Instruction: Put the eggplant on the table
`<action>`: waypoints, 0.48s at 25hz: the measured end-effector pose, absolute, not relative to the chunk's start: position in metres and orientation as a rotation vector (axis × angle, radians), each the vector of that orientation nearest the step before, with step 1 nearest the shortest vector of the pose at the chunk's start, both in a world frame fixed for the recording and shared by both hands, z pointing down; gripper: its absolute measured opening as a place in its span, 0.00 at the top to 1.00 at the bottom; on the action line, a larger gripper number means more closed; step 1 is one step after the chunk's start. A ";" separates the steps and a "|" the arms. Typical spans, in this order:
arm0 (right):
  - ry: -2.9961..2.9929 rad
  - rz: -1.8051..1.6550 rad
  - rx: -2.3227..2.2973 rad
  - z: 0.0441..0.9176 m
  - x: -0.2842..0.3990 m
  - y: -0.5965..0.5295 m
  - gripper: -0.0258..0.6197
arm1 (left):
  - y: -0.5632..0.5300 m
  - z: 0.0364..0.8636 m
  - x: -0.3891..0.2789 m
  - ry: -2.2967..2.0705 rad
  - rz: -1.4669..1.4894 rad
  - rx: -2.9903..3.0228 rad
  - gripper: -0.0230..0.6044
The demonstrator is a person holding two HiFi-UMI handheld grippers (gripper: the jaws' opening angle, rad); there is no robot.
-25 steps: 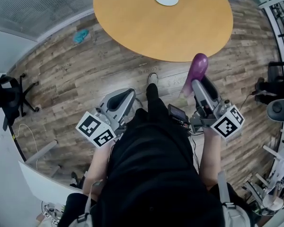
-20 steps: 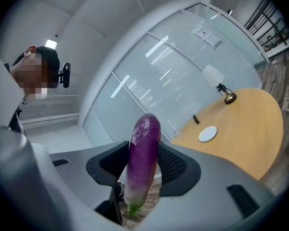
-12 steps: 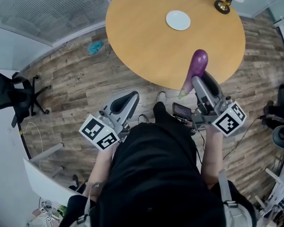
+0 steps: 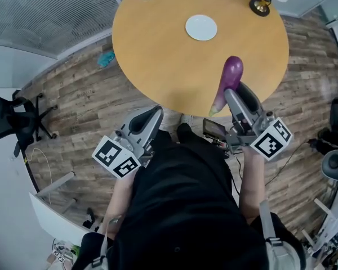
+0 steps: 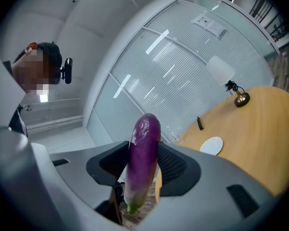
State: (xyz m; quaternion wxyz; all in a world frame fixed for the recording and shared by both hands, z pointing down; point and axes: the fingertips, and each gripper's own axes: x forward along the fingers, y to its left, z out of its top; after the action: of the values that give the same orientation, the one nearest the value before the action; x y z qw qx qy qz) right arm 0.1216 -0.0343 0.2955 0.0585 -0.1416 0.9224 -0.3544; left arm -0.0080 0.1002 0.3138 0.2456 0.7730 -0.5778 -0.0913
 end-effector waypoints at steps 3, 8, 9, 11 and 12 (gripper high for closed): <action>2.791 -1.109 -0.451 0.302 0.120 -0.048 0.66 | 0.086 0.315 -0.011 -1.558 -0.242 2.103 0.94; 2.791 -1.147 -0.461 0.315 0.120 -0.054 0.66 | 0.079 0.320 -0.011 -1.549 -0.230 2.090 0.94; 2.787 -1.154 -0.467 0.316 0.122 -0.052 0.66 | 0.079 0.321 -0.009 -1.545 -0.229 2.088 0.94; 2.785 -1.152 -0.483 0.317 0.126 -0.050 0.66 | 0.079 0.324 -0.006 -1.525 -0.224 2.092 0.94; 2.786 -1.146 -0.495 0.317 0.126 -0.050 0.66 | 0.077 0.326 -0.007 -1.509 -0.220 2.098 0.94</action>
State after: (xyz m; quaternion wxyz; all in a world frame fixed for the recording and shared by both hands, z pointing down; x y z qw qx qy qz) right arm 0.1261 -0.0500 0.3167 0.0445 -0.1622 0.9117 -0.3750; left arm -0.0066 0.0768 0.3256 0.2707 0.7787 -0.5601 -0.0818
